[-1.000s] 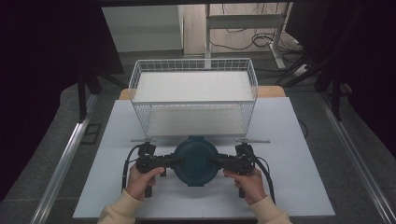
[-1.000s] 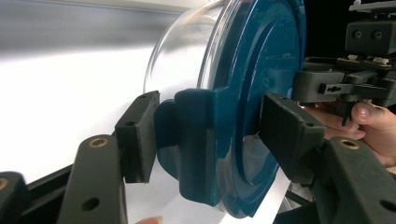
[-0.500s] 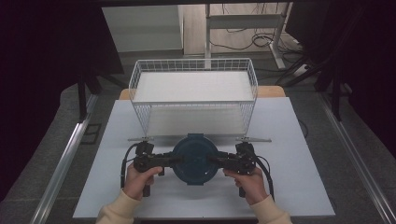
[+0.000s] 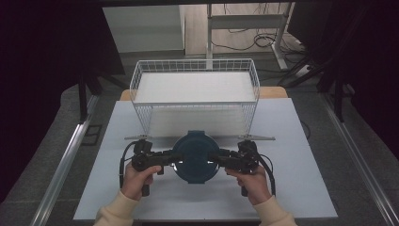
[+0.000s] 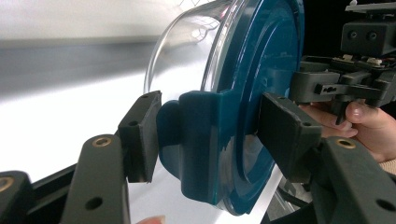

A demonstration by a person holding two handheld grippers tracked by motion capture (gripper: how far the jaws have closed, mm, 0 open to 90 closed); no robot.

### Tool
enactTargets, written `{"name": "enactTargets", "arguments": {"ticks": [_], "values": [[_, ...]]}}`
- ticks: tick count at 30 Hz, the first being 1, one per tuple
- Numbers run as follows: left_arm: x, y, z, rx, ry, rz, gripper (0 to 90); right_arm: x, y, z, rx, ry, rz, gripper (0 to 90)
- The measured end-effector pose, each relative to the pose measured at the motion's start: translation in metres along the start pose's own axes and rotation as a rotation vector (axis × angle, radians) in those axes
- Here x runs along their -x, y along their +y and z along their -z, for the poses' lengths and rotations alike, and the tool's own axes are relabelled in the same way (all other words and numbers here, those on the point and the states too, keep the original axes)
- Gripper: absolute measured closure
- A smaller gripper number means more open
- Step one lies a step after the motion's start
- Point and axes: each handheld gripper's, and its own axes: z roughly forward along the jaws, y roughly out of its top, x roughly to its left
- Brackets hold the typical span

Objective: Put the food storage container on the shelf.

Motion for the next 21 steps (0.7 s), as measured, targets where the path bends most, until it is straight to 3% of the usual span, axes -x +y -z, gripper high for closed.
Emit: {"name": "enactTargets", "arguments": {"ticks": [13,21], "values": [[-0.001,0.022,0.000,0.008,-0.011,-0.011,41.4,0.003,0.025,0.000,-0.008,0.005,0.029,39.5],[0.008,0.041,0.005,0.034,-0.023,-0.022,41.6,-0.006,0.048,0.008,0.003,-0.008,0.064,39.5]]}}
